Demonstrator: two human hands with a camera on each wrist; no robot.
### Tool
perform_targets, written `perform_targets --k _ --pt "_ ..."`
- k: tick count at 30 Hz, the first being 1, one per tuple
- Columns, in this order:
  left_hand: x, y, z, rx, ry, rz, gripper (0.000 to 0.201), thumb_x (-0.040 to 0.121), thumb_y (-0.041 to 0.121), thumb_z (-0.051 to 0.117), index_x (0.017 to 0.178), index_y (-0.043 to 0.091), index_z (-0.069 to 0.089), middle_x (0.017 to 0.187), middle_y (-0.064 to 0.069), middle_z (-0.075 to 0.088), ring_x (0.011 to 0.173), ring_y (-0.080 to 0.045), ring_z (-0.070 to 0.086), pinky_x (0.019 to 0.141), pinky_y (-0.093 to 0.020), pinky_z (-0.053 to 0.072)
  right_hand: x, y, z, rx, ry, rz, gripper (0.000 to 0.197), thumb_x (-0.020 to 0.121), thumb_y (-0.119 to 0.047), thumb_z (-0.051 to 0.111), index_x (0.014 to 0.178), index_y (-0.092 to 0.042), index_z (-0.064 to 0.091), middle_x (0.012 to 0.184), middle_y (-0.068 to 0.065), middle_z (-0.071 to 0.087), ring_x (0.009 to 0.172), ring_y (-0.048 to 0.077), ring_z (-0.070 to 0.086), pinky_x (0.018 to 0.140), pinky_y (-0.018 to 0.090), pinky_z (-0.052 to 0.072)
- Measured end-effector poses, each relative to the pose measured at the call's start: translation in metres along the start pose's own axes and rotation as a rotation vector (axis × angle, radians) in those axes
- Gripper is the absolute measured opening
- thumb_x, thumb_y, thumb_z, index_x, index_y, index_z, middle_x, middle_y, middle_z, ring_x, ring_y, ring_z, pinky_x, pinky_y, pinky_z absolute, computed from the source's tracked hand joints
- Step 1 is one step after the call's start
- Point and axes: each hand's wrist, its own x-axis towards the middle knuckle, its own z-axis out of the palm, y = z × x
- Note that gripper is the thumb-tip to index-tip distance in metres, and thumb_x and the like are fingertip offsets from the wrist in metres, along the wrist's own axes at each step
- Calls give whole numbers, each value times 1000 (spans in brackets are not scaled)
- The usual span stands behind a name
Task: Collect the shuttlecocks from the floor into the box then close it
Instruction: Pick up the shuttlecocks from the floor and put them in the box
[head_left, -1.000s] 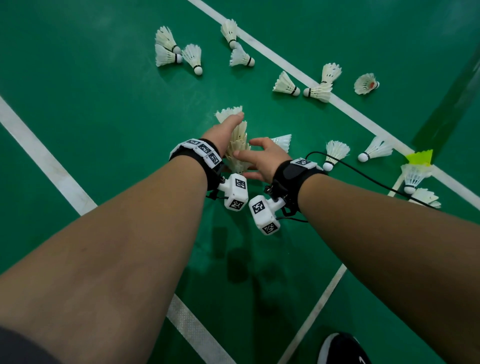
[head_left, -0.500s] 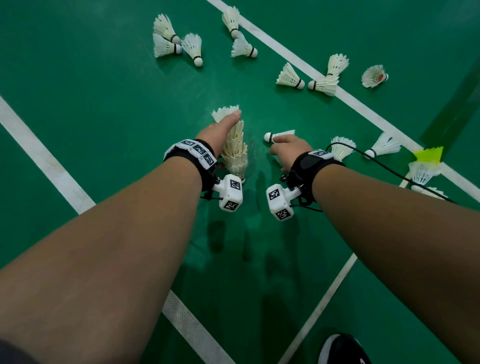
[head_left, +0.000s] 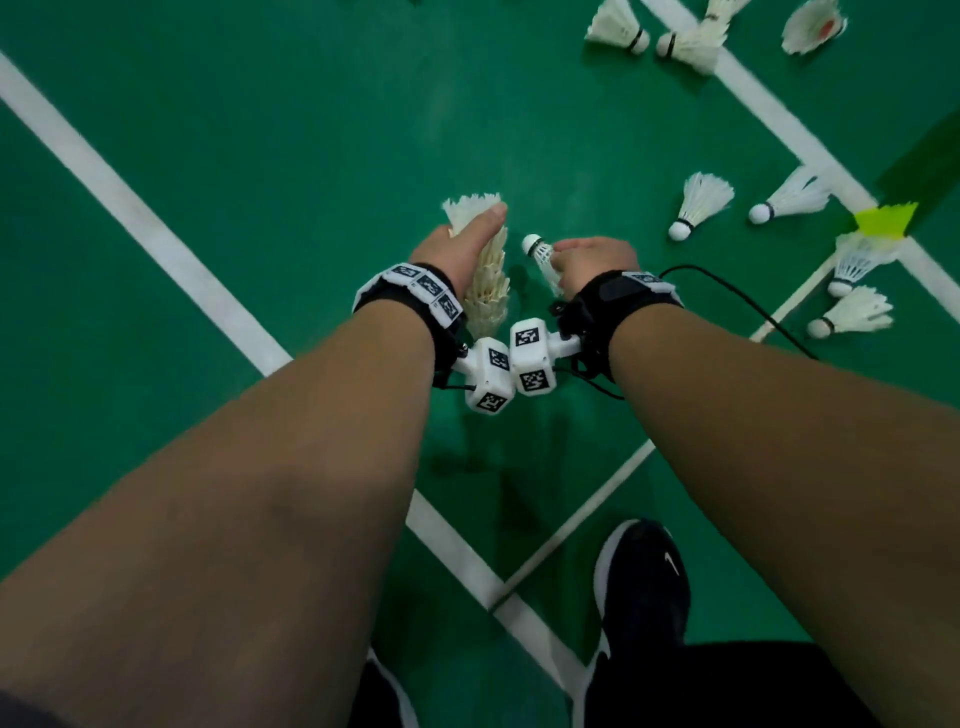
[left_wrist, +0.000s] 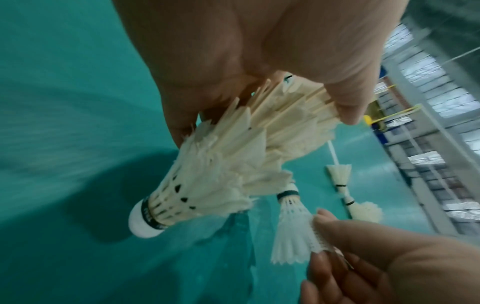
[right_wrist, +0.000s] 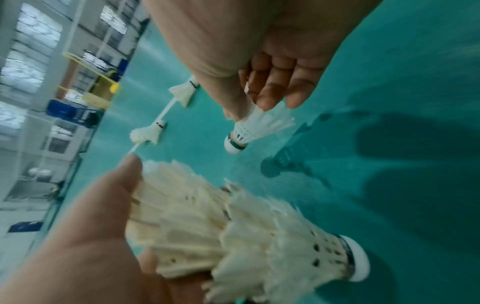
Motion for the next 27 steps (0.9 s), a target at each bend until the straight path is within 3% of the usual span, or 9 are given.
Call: perform_targets --k 2,5,8,11,17,19,21,25,27 --pt "-27 -26 2 26 -44 -85 117 74 93 54 165 24 28 171 -4 30 152 -32 36 122 -54 31 -25 22 -10 13 -41 58 25 97 -16 61 114 -24 77 125 1 75 118 26 68 105 38 54" --pt "-73 -50 1 123 -91 -144 115 75 90 59 164 23 30 169 -6 34 149 -33 42 119 -52 36 -72 46 -27 -36 11 176 22 82 -23 71 101 -34 69 104 -3 75 90 24 75 89 48 64" --pt "-125 -67 -8 249 -127 -150 105 83 81 63 163 20 32 166 -6 39 146 -32 46 117 -44 38 -124 54 -47 -100 -92 234 47 91 -15 71 136 -26 61 108 4 70 78 24 70 81 50 66" --pt "-184 -91 -25 368 -163 -204 103 80 83 64 158 21 40 161 -7 47 140 -32 51 116 -43 42 -175 47 -59 -167 -231 227 52 96 -11 70 145 -19 55 109 9 66 80 25 66 83 51 65" --pt "-284 -116 -73 464 -258 -258 108 79 83 65 163 25 32 165 -5 42 144 -32 48 115 -42 42 -269 -17 -48 -382 -456 69 44 96 -21 65 140 -23 60 120 1 61 83 18 64 59 27 57" --pt "-300 -117 -91 476 -266 -219 88 81 78 68 152 29 47 149 -2 59 123 -26 62 100 -35 51 -290 -39 -33 -482 -555 8 44 95 -24 65 139 -26 60 118 -2 63 85 16 66 61 27 54" --pt "-306 -117 -107 475 -281 -183 58 80 75 71 123 38 60 119 5 73 91 -13 68 78 -29 52 -306 -56 -14 -602 -660 -50 42 93 -26 67 135 -29 61 116 -5 65 89 15 67 70 31 56" --pt "-314 -112 -143 394 -275 -182 57 73 73 76 117 39 64 100 8 76 84 -15 73 77 -30 60 -327 -83 22 -716 -734 -123 34 94 -26 72 127 -30 65 116 -3 70 95 19 72 83 41 63" --pt "-315 -106 -158 372 -269 -181 49 76 67 78 113 38 65 95 6 76 82 -17 73 76 -31 60 -328 -89 32 -685 -702 -117 45 91 -30 77 133 -28 63 116 -1 72 96 18 72 90 42 62"
